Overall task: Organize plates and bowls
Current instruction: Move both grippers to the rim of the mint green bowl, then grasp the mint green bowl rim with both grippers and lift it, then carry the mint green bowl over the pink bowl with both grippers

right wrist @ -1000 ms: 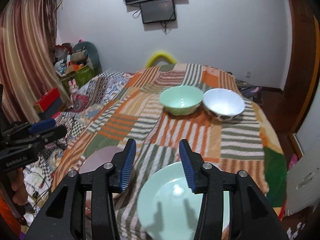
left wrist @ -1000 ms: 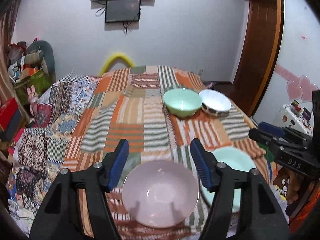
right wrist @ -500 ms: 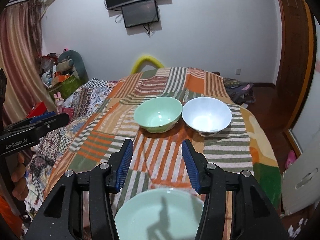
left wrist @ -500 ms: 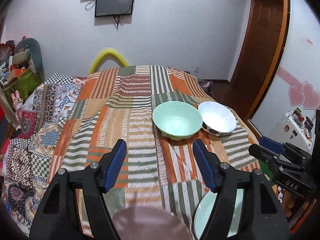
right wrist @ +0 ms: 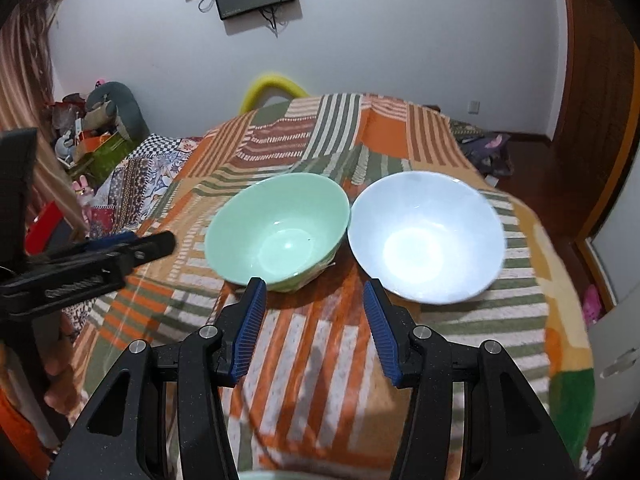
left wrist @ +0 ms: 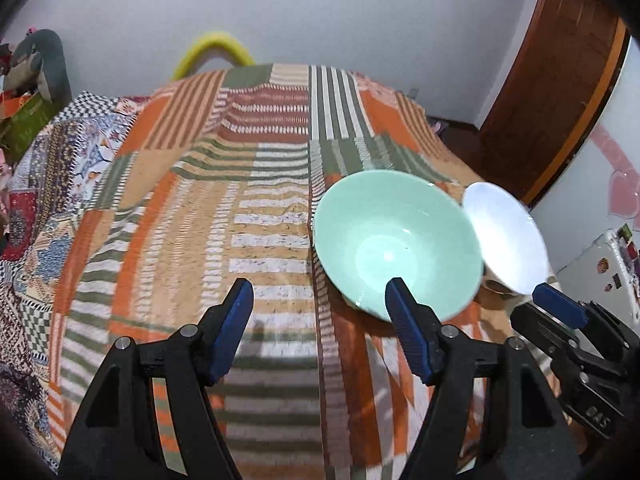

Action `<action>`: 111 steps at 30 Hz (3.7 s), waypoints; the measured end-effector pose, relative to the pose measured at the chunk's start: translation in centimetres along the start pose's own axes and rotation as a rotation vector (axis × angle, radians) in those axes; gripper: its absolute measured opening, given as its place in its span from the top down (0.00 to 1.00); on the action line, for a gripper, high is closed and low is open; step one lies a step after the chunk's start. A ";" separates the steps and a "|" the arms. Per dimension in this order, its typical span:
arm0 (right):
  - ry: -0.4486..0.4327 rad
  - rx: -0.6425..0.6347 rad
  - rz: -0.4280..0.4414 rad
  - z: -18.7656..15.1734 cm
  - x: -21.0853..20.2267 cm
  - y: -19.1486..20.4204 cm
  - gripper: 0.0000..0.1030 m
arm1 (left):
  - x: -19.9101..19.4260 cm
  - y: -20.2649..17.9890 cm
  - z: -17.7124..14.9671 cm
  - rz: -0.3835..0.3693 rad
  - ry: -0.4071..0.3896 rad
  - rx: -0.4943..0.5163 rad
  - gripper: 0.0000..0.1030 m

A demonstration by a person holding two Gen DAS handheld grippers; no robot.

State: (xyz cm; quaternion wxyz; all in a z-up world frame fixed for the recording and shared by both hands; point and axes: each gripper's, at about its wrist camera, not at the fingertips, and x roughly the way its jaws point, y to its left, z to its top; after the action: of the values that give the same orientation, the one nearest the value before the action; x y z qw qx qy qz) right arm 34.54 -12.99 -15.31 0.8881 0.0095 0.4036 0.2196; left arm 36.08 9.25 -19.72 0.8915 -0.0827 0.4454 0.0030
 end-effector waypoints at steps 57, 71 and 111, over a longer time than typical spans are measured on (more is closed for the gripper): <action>0.135 -0.032 0.048 1.0 5.2 1.3 0.77 | 1.2 0.1 -1.1 -0.017 0.062 0.133 0.82; 0.043 -0.048 0.051 -0.7 -2.4 3.0 0.77 | -8.3 -1.9 -5.0 -0.061 -0.025 0.125 0.82; 0.008 -0.108 0.185 -9.7 -9.3 11.5 0.77 | -22.4 3.7 -18.3 -0.002 -0.075 0.043 0.82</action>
State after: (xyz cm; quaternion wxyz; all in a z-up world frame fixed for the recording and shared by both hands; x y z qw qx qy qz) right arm 17.79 -7.80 -12.97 0.8617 -0.0020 0.3921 0.3220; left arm 7.74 11.64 -13.25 0.9091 -0.0637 0.4117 -0.0047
